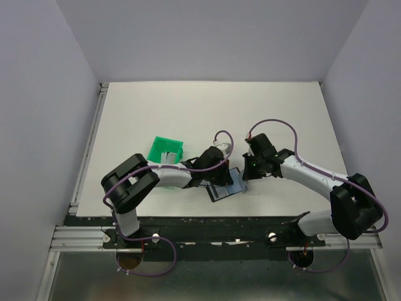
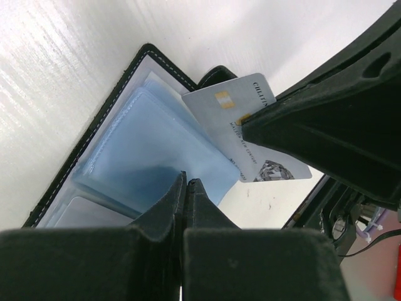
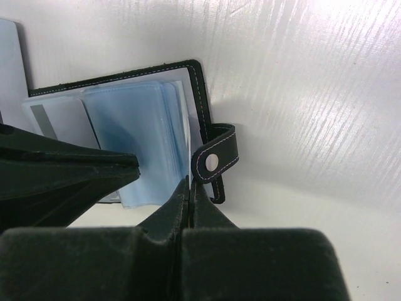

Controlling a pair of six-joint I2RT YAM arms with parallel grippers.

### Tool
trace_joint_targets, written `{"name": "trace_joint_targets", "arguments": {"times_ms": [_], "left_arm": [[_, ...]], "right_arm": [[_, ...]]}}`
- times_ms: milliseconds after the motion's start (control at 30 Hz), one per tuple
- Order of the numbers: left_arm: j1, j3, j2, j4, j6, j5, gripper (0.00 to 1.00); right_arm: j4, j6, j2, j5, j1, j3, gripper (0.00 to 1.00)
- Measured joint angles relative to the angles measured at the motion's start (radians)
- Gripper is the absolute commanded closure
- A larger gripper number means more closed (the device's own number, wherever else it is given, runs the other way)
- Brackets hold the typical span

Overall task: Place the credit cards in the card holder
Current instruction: Turn over the card slot in the card holder.

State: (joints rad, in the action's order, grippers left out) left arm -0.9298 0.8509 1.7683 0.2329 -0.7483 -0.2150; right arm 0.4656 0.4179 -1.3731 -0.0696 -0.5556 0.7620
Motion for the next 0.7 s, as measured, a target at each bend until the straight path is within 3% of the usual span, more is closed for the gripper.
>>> {"name": "trace_joint_targets", "arguments": {"times_ms": [700], "left_arm": [[0.0, 0.079, 0.082, 0.019, -0.005, -0.003, 1.0]], "right_arm": [[0.0, 0.008, -0.008, -0.018, 0.02, 0.0, 1.0]]}}
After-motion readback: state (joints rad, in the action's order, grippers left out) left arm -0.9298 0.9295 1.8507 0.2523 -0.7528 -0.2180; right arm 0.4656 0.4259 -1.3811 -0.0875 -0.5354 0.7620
